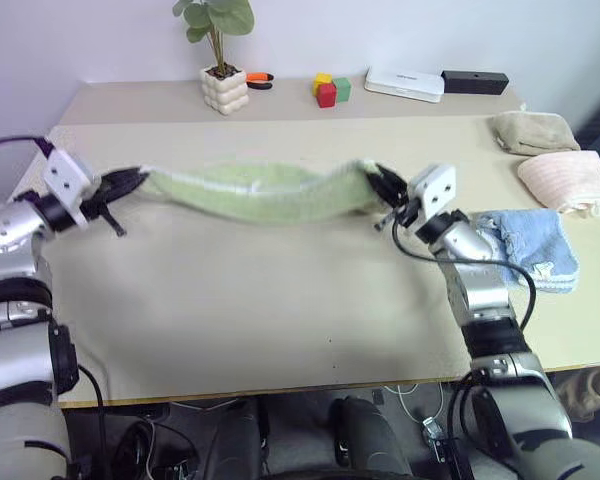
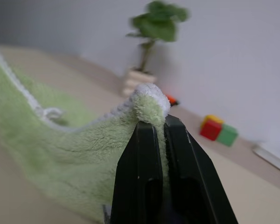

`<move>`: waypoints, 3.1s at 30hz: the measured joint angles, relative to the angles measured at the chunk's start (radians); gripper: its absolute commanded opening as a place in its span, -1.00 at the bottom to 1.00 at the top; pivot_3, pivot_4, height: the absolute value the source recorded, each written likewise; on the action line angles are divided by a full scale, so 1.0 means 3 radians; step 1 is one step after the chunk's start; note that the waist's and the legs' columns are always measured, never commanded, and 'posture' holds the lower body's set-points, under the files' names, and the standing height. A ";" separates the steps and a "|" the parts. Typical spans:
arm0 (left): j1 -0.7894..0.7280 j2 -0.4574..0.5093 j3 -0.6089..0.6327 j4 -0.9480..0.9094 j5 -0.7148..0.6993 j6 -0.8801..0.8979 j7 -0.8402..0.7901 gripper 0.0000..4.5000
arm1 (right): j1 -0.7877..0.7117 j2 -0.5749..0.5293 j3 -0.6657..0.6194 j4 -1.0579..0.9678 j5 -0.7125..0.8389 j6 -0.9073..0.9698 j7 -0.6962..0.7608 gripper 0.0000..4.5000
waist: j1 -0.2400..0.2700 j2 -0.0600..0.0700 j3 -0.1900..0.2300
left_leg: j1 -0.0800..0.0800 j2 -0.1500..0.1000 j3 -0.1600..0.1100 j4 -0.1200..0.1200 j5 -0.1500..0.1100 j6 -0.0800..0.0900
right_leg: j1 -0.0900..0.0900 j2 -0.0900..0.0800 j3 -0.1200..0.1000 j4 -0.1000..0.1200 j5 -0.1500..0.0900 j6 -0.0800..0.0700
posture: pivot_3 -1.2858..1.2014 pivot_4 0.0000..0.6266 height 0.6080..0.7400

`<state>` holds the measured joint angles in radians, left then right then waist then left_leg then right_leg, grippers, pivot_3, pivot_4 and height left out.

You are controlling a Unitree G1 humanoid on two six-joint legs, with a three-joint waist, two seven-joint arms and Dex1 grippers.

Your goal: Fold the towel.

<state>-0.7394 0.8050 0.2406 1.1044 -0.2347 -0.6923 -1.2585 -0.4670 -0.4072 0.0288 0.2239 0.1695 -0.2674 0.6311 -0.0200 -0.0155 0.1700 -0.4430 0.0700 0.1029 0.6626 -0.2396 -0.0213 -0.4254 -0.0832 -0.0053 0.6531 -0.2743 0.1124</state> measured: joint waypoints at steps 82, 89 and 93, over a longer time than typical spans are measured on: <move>0.2160 0.0846 -0.0102 -0.1521 -0.0904 0.0544 -0.1176 -1.00 | 0.1223 -0.2004 0.0040 -0.0681 0.0370 0.0369 0.2460 -0.98 | 0.0032 -0.0005 -0.0004 | 0.0005 0.0003 -0.0001 0.0009 -0.0008 0.0014 | 0.0005 -0.0002 0.0000 0.0006 0.0000 -0.0005 | 0.03 -0.52 0.92; 0.1765 0.0585 -0.0085 -0.1477 -0.0915 0.0707 -0.1161 -1.00 | 0.0723 -0.1841 0.0032 -0.0277 0.0218 0.0273 0.2361 -0.98 | 0.0039 -0.0005 -0.0007 | 0.0007 0.0002 -0.0002 0.0013 -0.0008 0.0013 | 0.0008 0.0001 -0.0001 0.0007 0.0001 -0.0005 | 0.03 -0.52 0.92; 0.1165 0.0496 -0.0093 -0.1120 -0.0776 0.0720 -0.1084 -1.00 | 0.0281 -0.1593 0.0088 0.0120 0.0101 0.0169 0.2268 -0.98 | 0.0037 -0.0005 -0.0007 | 0.0006 0.0001 -0.0001 0.0014 -0.0008 0.0013 | 0.0008 0.0002 -0.0001 0.0007 0.0002 -0.0004 | 0.03 -0.52 0.92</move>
<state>-0.3900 0.9540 0.2127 0.7684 -0.4676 -0.4764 -1.5836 -0.3827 -0.8850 0.0552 0.2598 0.1997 -0.2167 1.3115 -0.0089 -0.0171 0.1679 -0.4412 0.0704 0.1027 0.6668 -0.2419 -0.0175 -0.4230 -0.0828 -0.0056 0.6553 -0.2736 0.1113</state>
